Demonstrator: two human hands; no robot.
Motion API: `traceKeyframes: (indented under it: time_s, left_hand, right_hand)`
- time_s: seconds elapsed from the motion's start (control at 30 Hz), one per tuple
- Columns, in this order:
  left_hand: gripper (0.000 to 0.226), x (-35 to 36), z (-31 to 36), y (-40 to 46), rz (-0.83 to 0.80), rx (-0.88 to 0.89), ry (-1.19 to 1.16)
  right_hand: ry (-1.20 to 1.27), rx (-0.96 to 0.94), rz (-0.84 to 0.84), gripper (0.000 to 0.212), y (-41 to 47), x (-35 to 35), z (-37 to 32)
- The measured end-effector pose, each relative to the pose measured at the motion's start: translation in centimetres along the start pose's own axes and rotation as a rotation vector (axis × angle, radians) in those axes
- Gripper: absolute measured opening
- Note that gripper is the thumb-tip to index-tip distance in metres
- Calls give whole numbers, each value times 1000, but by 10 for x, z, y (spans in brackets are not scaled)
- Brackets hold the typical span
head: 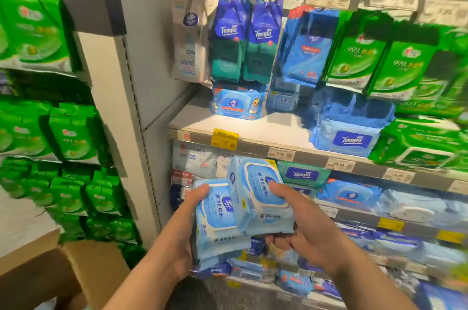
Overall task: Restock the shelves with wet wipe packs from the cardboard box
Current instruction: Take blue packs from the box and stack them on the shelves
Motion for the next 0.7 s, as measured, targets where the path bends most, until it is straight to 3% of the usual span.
traceKeyframes:
  time_s: [0.07, 0.13, 0.17, 0.27, 0.3, 0.4, 0.53, 0.6, 0.7]
  left_hand:
    - [65, 16, 20, 6, -6, 26, 54]
    - [113, 20, 34, 13, -1, 72, 114]
    - [123, 20, 41, 20, 16, 74, 130]
    - [63, 30, 57, 39, -7, 32, 73]
    - [54, 27, 59, 51, -3, 37, 54]
    - [51, 20, 79, 78, -10, 72, 43]
    - [49, 14, 120, 112, -7, 96, 18]
    - [45, 4, 141, 132, 48, 155, 11]
    - [49, 7, 166, 152, -49, 128, 15]
  right_hand:
    - [15, -6, -16, 33, 4, -9, -11]
    - [35, -25, -1, 33, 13, -18, -20]
    - [39, -32, 12, 33, 18, -23, -24]
    - [49, -43, 73, 35, 38, -36, -38]
    - [43, -55, 110, 38, 46, -42, -44]
    - [3, -106, 236, 38, 76, -56, -60]
    - [-112, -224, 283, 27, 118, -63, -92]
    - [-265, -298, 317, 24, 142, -66, -112]
    - [-537, -426, 443, 25, 179, -74, -140]
Point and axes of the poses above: each hand's wrist, its own y-axis towards the middle knuckle, its own x-axis out of the palm, z = x × y, the point moved 5 cm from there along y, towards the middle knuckle, and after that the axes turned 15 degrees about y, right-handed, at the moved point
